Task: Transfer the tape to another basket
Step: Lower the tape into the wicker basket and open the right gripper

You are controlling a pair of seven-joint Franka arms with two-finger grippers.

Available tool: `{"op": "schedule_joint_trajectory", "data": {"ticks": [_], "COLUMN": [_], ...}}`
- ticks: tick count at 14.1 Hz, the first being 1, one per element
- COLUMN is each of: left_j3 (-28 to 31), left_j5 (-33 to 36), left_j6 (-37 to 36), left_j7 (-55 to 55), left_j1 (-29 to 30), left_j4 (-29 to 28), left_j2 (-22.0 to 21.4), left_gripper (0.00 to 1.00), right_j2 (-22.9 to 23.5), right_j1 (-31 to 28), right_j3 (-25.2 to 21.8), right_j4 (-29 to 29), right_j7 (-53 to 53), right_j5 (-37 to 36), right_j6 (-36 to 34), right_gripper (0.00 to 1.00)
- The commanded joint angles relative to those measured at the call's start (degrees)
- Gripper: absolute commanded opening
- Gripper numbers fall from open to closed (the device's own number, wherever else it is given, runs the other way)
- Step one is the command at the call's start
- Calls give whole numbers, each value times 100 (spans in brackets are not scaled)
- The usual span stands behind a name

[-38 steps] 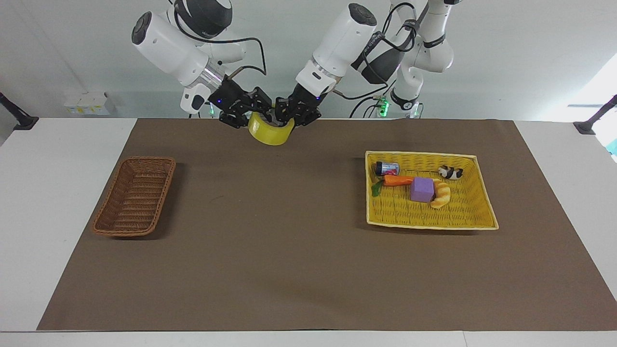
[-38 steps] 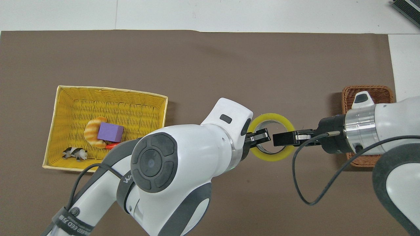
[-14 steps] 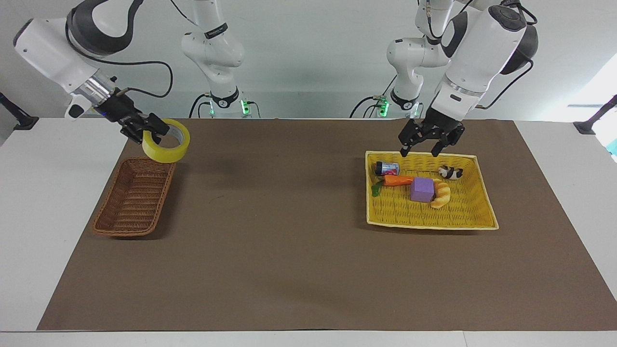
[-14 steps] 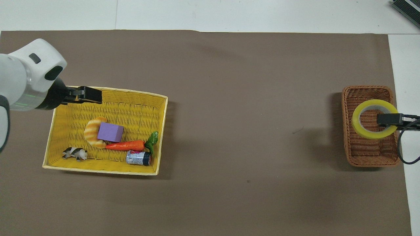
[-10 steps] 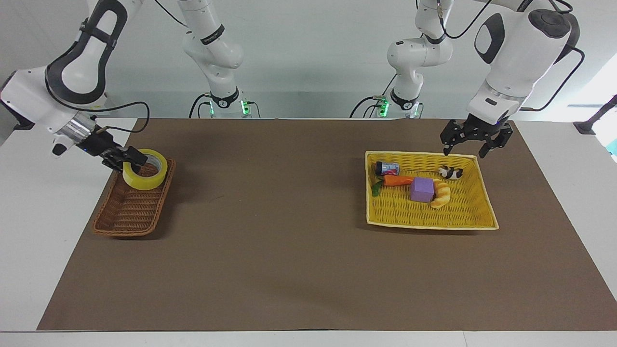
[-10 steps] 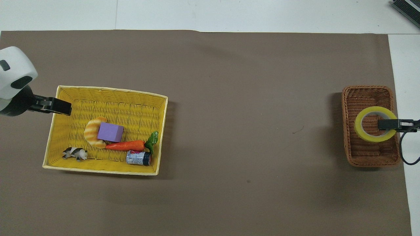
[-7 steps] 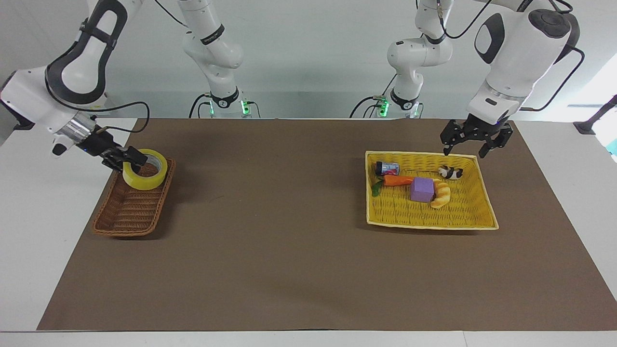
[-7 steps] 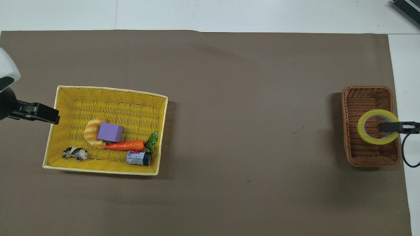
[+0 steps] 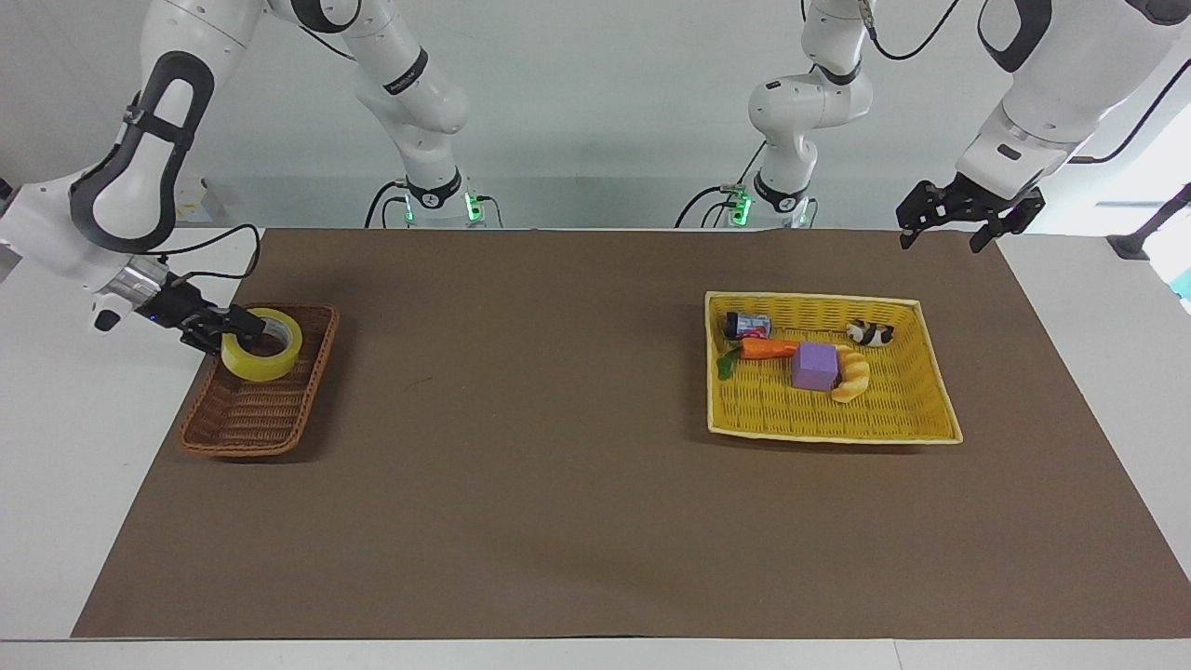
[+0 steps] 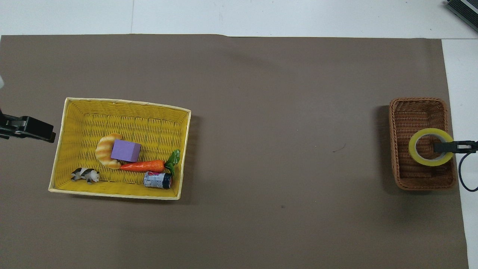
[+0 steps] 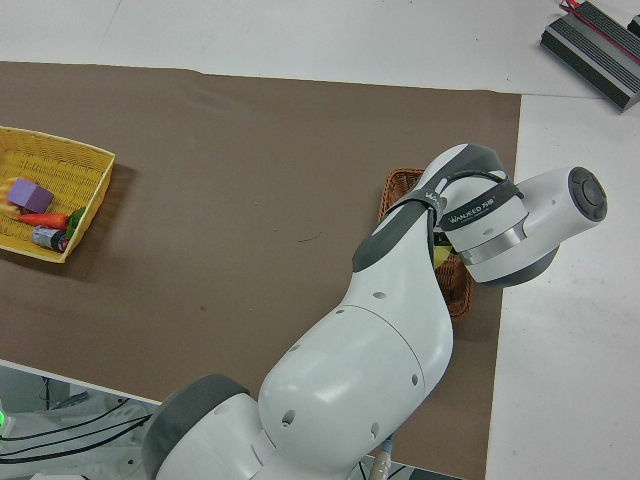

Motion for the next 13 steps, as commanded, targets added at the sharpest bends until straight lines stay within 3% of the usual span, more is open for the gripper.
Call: {"op": "schedule_joint_trajectory", "data": {"ticks": [1,5,6,7,8,13], "left_j3": [-64,-64,-64,-64,-64,-64], "left_j5": [71,71,71,71,71,71], "left_j6": [-109,-100,-109,-100,-109,-109], "left_j7": [50,50,50,50,50,50], "left_j1": [54,63,63,63,63,63], "left_j4": [91,91,91,91,91,91], "left_j2": [31,31,31,31,31,31], "left_gripper": [100,100,100,100,100,100], "right_j2": [60,210,219,219,210,210], "right_j1": [27,27,28,36,36,10], "right_j3": [39,39,39,39,39,48], "right_j4": [91,91,74,56,38,318], "right_j7": [-31,-49,-49,-40,-40,-75], "right_j5": [-31,-14,-14,-5,-14,241], "right_j6": [157,192,192,236,262,-1], "right_gripper": [3,17,36,76,100,100]}}
